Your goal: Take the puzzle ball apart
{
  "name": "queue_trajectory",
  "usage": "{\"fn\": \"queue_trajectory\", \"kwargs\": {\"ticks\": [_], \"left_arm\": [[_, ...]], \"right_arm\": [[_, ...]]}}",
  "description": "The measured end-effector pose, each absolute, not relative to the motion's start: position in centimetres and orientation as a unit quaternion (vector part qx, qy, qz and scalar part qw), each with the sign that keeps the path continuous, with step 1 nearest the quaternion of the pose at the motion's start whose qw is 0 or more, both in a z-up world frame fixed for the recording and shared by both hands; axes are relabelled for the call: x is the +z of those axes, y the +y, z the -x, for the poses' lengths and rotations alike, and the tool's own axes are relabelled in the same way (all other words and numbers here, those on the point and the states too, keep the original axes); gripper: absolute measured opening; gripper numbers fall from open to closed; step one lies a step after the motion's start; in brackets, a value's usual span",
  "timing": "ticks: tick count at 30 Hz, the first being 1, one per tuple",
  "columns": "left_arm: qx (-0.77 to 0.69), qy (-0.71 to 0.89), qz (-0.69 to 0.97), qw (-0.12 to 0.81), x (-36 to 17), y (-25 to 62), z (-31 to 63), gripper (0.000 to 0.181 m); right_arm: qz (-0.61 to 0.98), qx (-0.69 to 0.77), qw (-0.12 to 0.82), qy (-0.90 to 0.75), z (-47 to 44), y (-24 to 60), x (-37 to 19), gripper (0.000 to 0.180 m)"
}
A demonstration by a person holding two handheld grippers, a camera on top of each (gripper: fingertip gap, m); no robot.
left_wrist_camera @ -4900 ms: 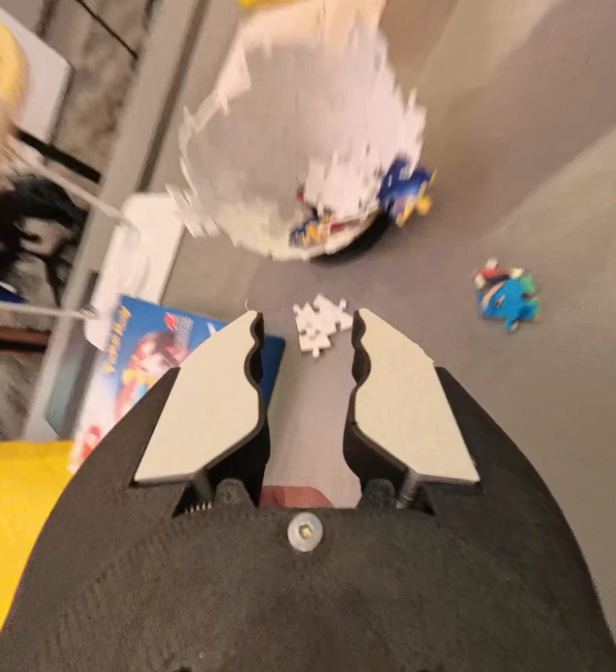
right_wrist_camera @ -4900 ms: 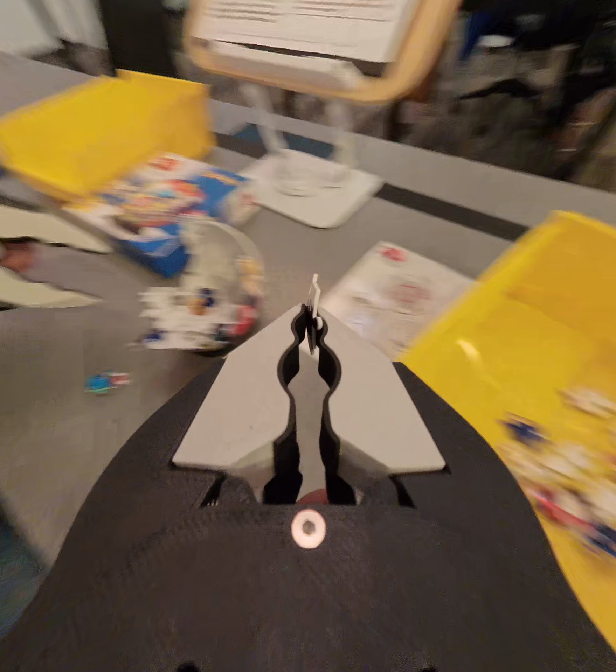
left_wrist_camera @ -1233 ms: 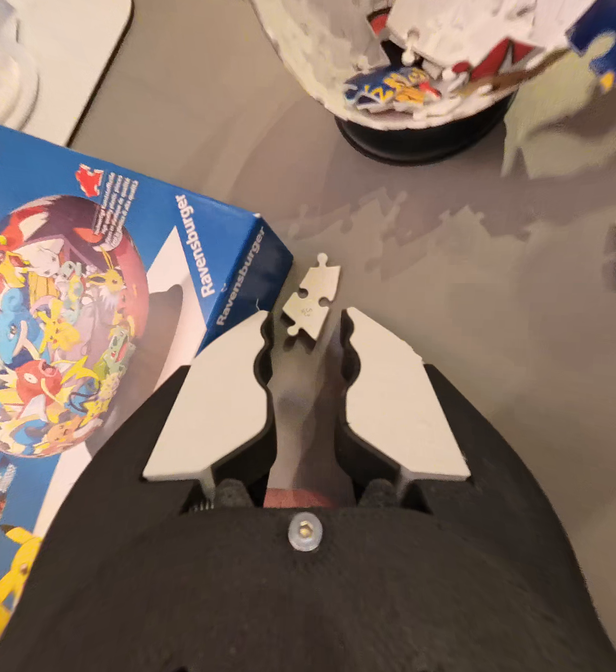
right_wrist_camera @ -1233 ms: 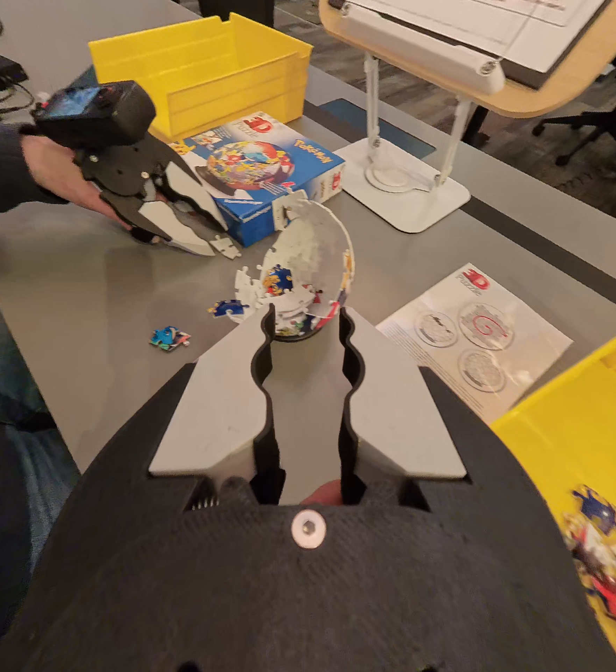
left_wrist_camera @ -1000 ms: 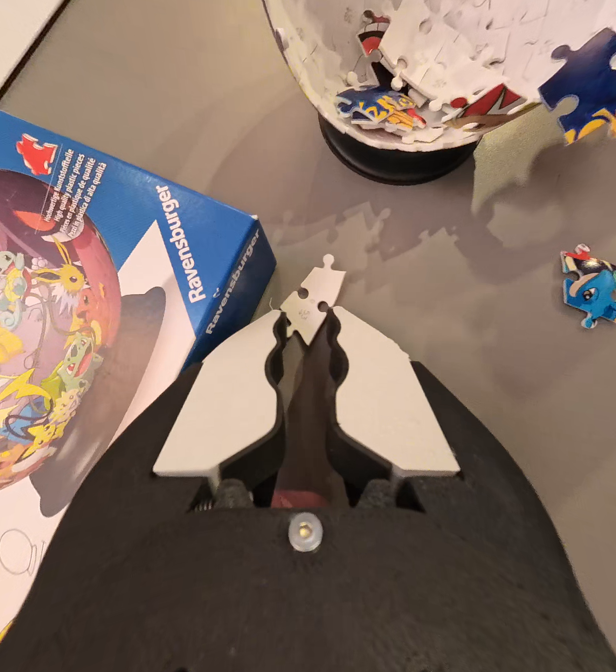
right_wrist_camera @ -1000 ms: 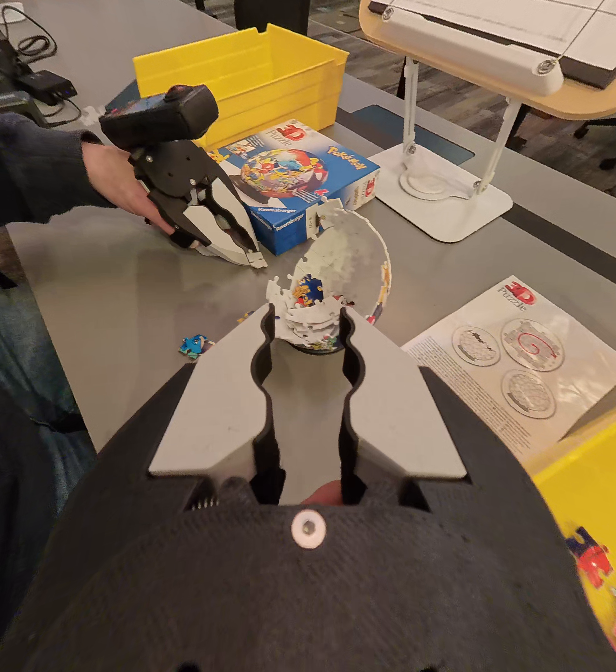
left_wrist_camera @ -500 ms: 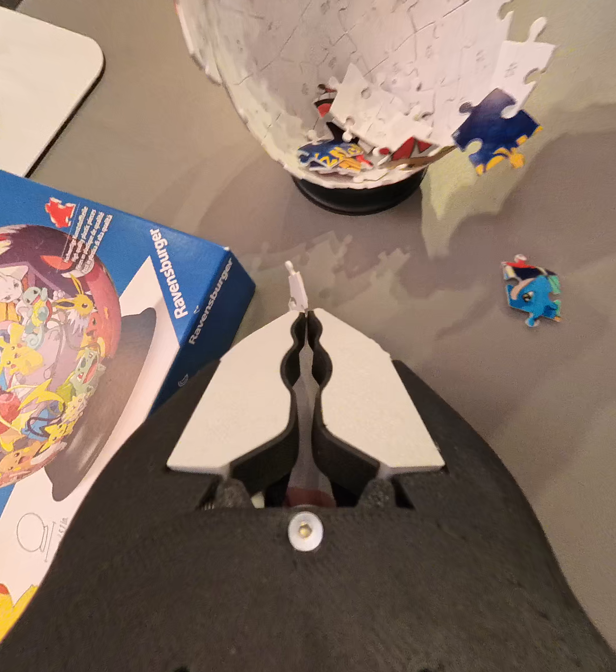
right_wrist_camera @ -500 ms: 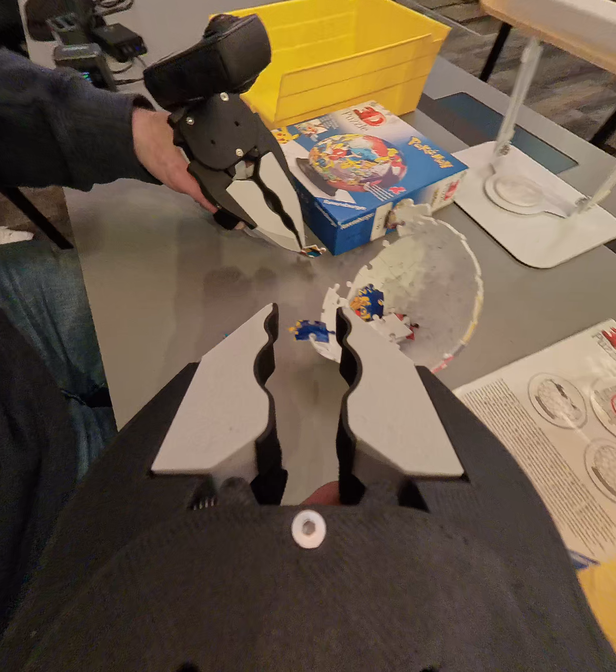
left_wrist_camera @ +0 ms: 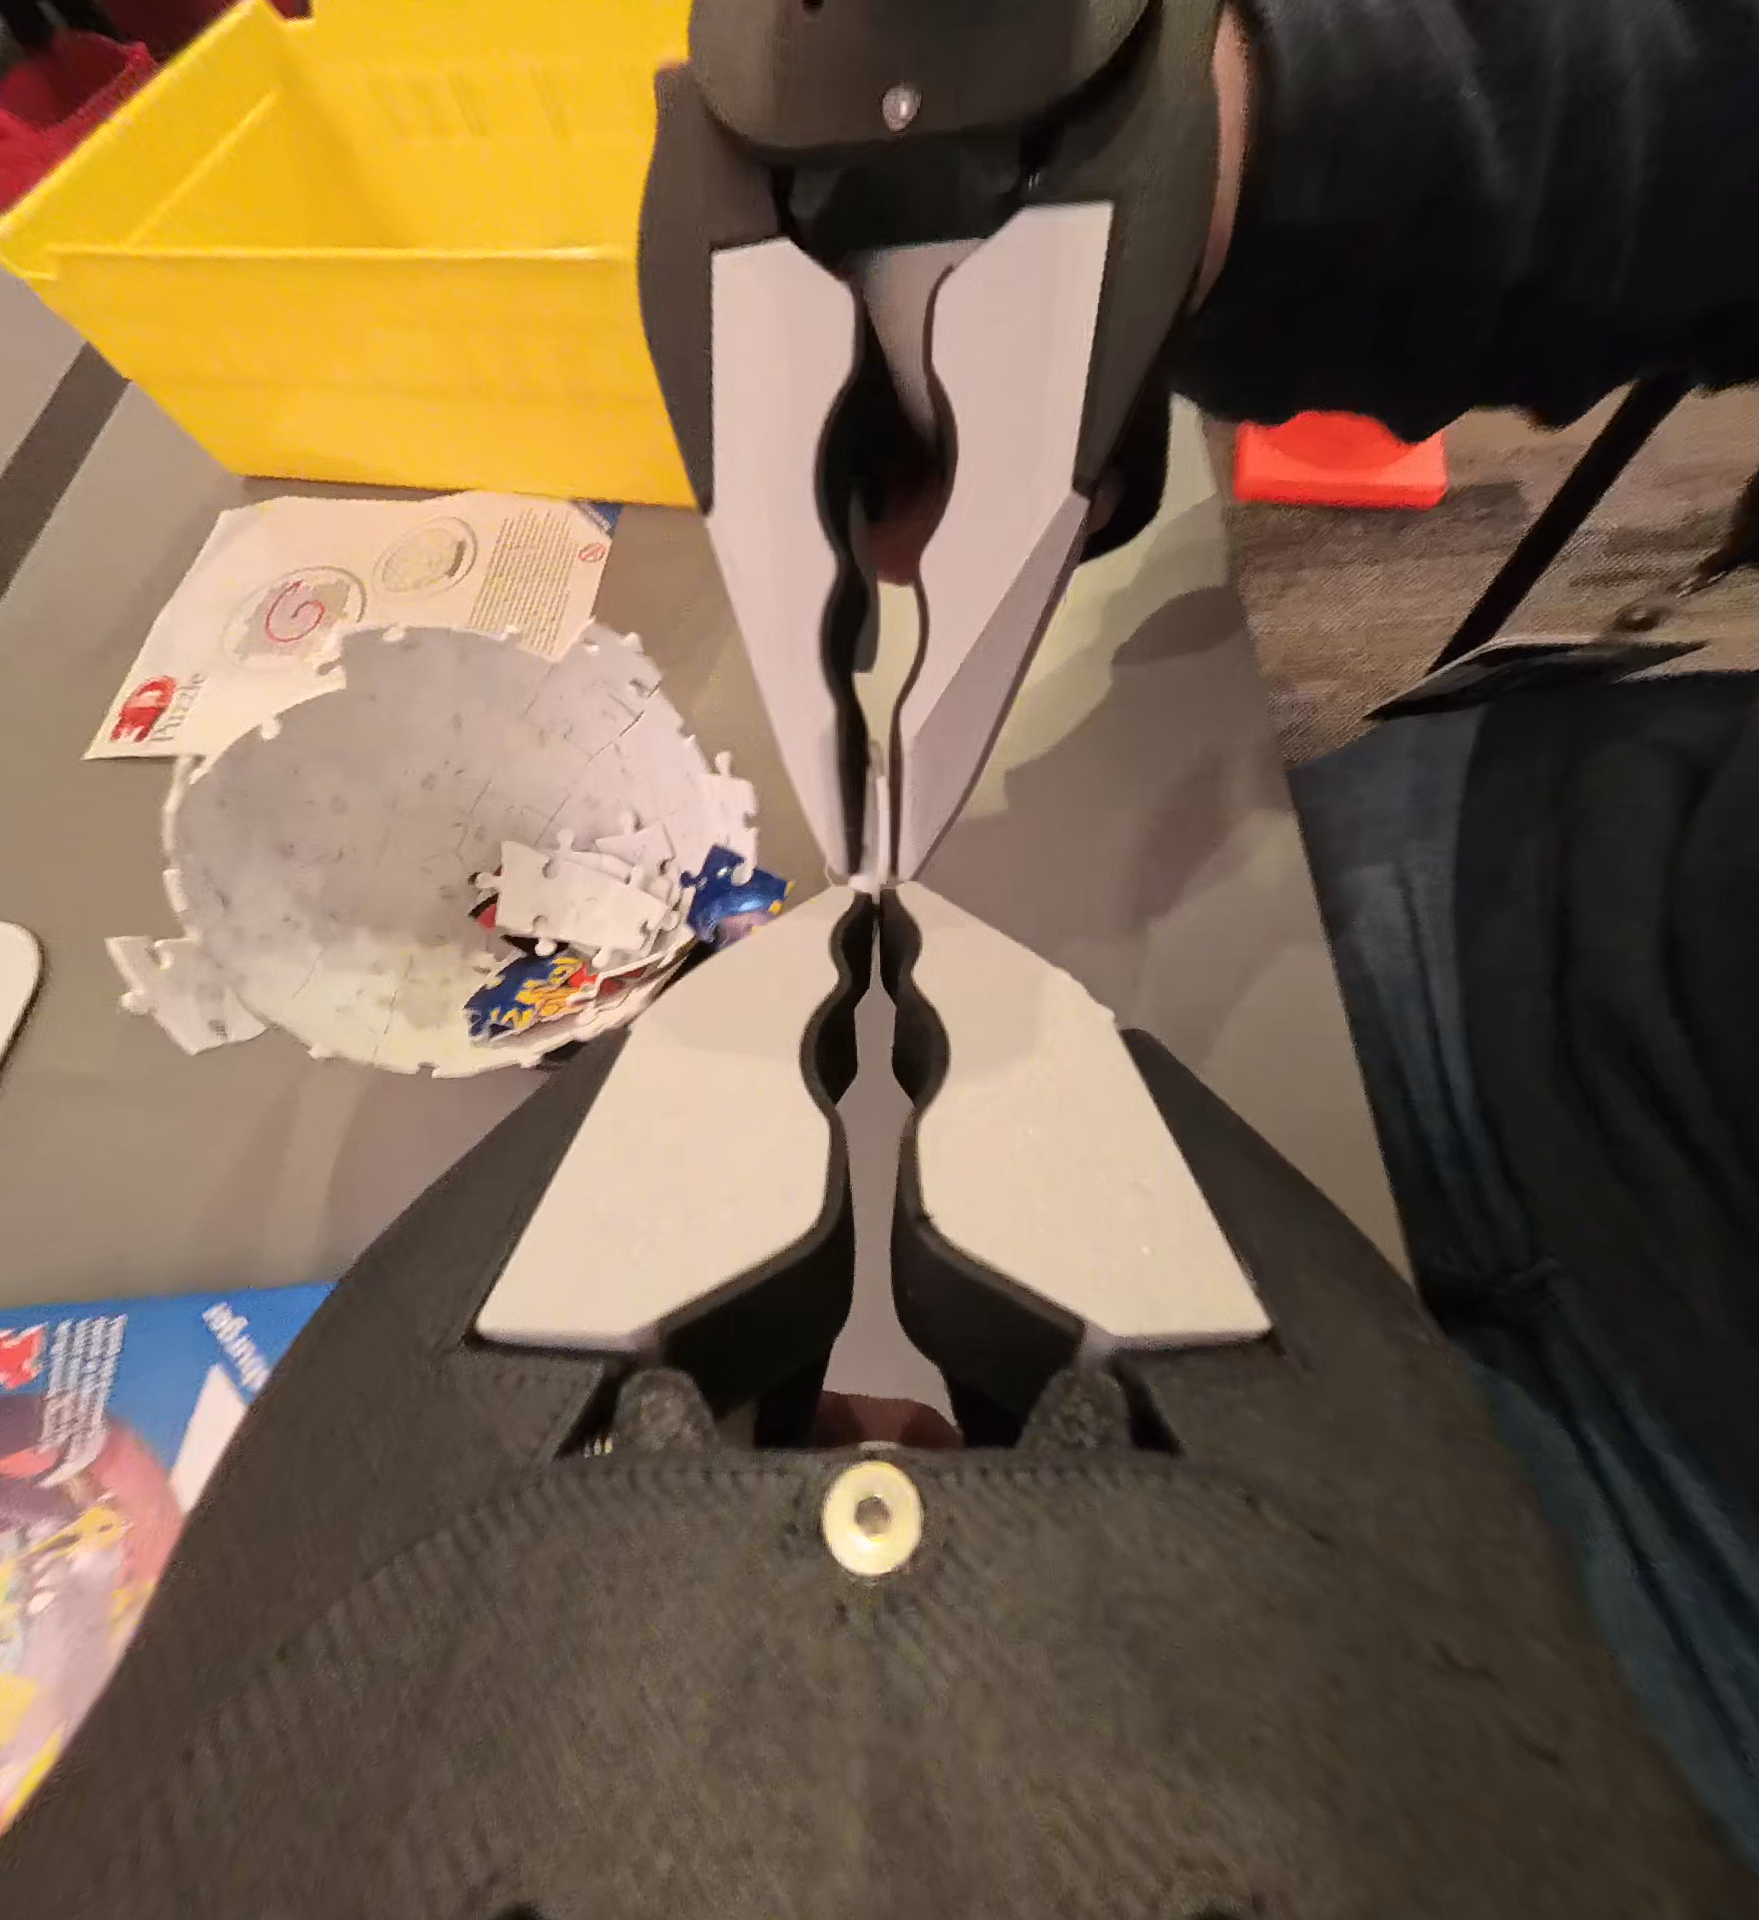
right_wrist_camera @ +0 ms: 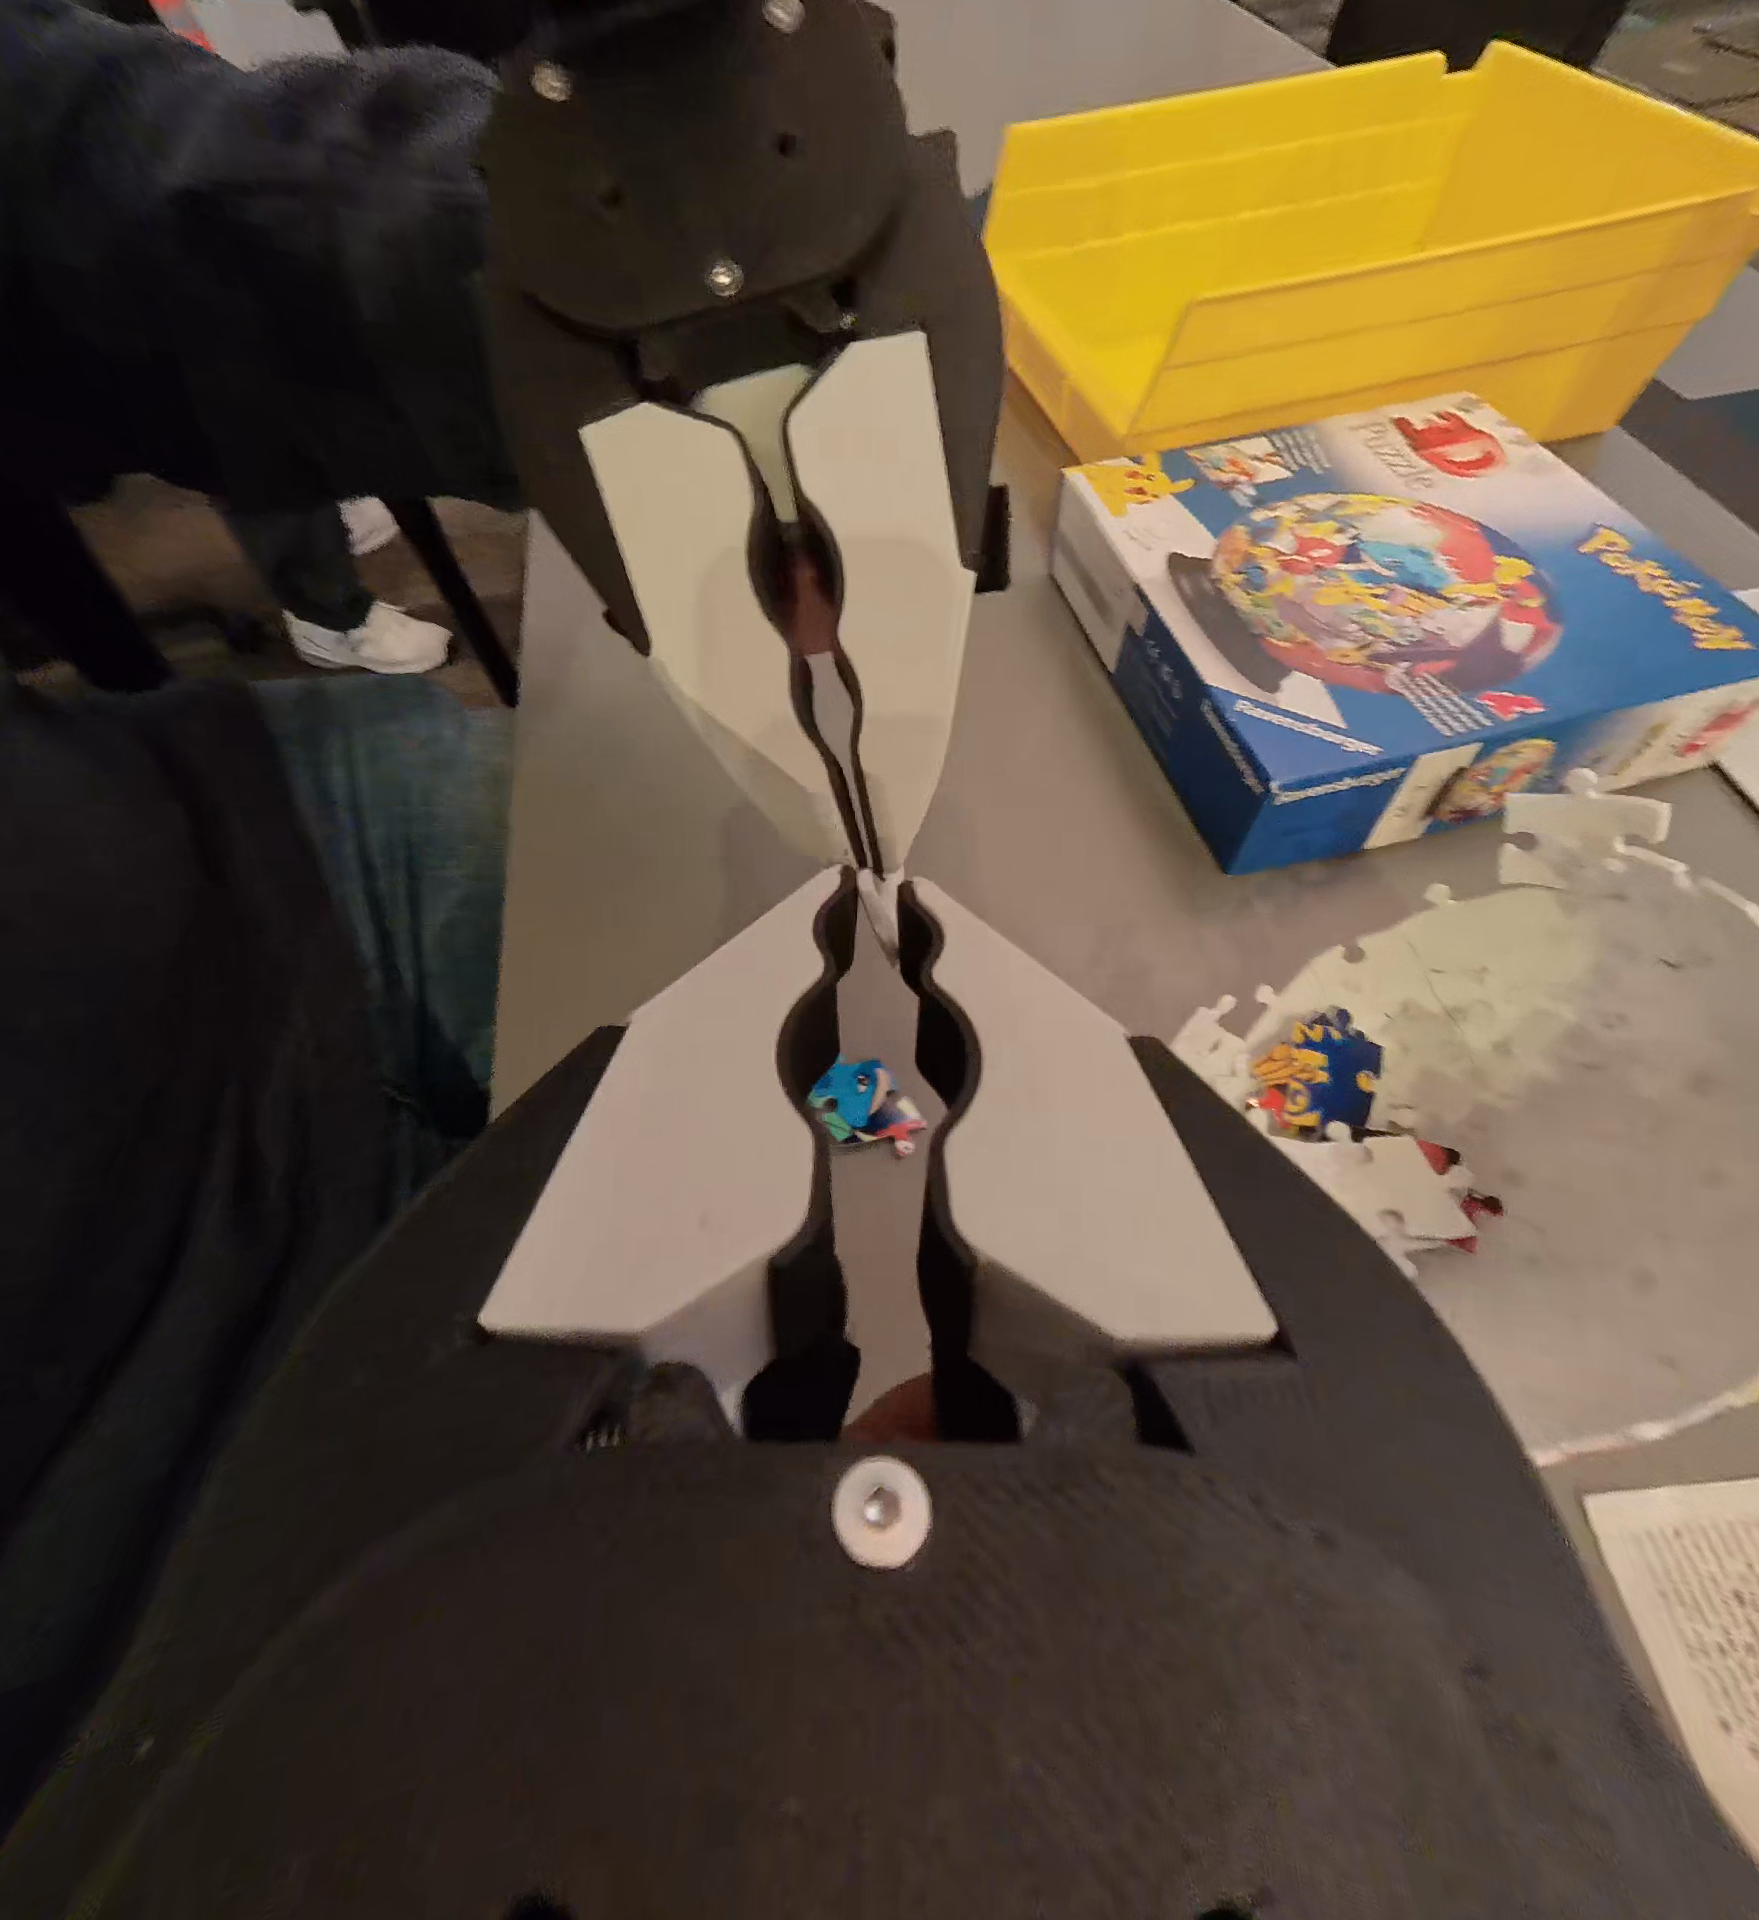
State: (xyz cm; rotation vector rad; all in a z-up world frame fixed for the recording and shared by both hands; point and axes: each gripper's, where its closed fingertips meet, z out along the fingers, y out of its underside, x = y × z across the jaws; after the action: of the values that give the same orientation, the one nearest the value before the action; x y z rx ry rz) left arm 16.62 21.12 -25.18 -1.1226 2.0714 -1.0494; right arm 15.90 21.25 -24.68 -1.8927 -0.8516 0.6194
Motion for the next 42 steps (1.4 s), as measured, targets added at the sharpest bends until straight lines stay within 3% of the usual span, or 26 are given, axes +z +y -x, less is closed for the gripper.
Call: {"fn": "queue_trajectory", "kwargs": {"ticks": [1, 4, 7, 11, 15, 16, 17, 19, 22, 28, 33, 34, 37, 42], "left_arm": [[-0.407, 0.764, 0.418, 0.274, -24.9, 20.9, -16.7, 0.002], [-0.42, 0.745, 0.425, 0.297, -24.1, 20.8, -17.5, 0.0], [-0.397, 0.737, 0.45, 0.311, -24.4, 21.7, -18.0, 0.027], [-0.328, 0.768, 0.476, 0.275, -28.6, 21.7, -17.1, 0.054], [-0.215, 0.804, 0.498, 0.245, -34.1, 21.8, -16.4, 0.068], [-0.188, 0.809, 0.503, 0.237, -35.0, 21.7, -16.3, 0.071], [-0.171, 0.816, 0.504, 0.227, -35.8, 21.5, -16.3, 0.071], [-0.178, 0.811, 0.511, 0.223, -36.3, 20.8, -16.6, 0.056], [-0.187, 0.806, 0.517, 0.219, -36.6, 20.6, -16.6, 0.021], [-0.198, 0.802, 0.515, 0.228, -36.5, 20.9, -16.5, 0.019], [-0.28, 0.775, 0.522, 0.221, -35.1, 20.2, -16.8, 0.019], [-0.304, 0.768, 0.52, 0.219, -34.5, 19.9, -16.9, 0.003], [-0.379, 0.748, 0.505, 0.206, -31.9, 18.8, -17.2, 0.001], [-0.365, 0.765, 0.49, 0.203, -31.5, 19.2, -17.0, 0.001]], "right_arm": [[0.768, 0.264, 0.47, -0.346, -15.8, 20.9, -24.4, 0.0], [0.77, 0.257, 0.479, -0.334, -16.9, 20.6, -23.7, 0.0], [0.783, 0.205, 0.509, -0.292, -21.2, 20.8, -22.1, 0.0], [0.816, 0.075, 0.546, -0.176, -32.4, 20.6, -19.9, 0.0], [0.864, -0.077, 0.498, -0.015, -45.6, 18.4, -22.3, 0.001], [0.874, -0.089, 0.478, 0.015, -47.5, 17.9, -23.5, 0.021], [0.881, -0.103, 0.46, 0.036, -49.0, 17.4, -24.6, 0.044], [0.892, -0.122, 0.431, 0.053, -50.6, 16.6, -26.1, 0.059], [0.882, -0.14, 0.447, 0.056, -50.8, 16.0, -25.2, 0.05], [0.858, 0.011, 0.5, -0.12, -37.9, 17.4, -22.8, 0.032], [0.84, 0.083, 0.462, -0.272, -26.3, 17.9, -25.8, 0.027], [0.832, 0.092, 0.459, -0.298, -24.5, 17.9, -26.5, 0.028], [0.809, 0.074, 0.446, -0.377, -20.5, 18.1, -28.4, 0.035], [0.794, 0.022, 0.41, -0.448, -19.4, 18.4, -30.8, 0.034]]}}
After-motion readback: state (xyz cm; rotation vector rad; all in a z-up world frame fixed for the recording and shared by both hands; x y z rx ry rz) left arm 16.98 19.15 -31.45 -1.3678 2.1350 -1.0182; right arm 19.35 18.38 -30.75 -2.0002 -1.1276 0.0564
